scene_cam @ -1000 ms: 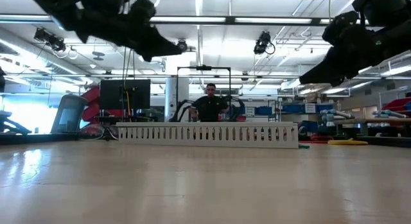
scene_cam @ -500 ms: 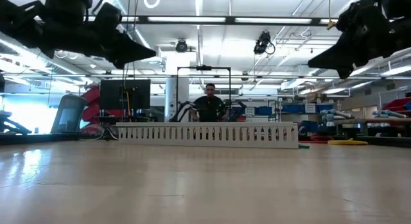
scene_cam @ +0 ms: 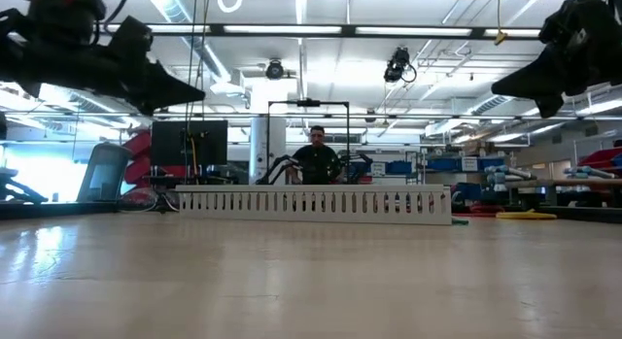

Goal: Ziptie cables
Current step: Return to Home Position

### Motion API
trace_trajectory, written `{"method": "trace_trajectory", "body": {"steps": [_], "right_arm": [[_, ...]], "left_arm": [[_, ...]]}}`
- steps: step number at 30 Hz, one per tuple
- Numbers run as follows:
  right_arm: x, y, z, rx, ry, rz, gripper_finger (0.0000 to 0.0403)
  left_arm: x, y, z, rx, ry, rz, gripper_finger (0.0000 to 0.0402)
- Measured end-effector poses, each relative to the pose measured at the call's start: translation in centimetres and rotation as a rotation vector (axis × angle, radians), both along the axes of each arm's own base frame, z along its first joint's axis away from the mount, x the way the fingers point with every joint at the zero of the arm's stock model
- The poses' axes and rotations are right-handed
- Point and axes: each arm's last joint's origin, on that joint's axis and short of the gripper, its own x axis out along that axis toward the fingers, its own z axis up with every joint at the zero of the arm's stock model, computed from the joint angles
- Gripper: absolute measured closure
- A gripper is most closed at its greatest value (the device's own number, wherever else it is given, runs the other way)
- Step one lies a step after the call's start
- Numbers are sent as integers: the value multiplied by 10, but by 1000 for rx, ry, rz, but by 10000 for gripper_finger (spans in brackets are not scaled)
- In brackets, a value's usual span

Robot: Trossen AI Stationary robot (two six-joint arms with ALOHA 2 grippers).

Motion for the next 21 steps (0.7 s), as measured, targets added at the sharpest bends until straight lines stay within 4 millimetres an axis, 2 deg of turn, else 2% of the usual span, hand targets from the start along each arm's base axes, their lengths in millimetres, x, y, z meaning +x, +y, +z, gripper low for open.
{"method": "trace_trajectory", "body": {"steps": [9, 16, 21], "right_arm": [[-1, 1, 0, 26, 12, 40, 403], [-5, 2, 9, 8, 1, 46, 403], [-5, 1, 9, -6, 6, 32, 403]], "left_arm": [[-28, -9, -11, 33, -138, -15, 400], [-45, -14, -13, 25, -96, -14, 400], [-45, -14, -18, 13, -54, -16, 400]]}}
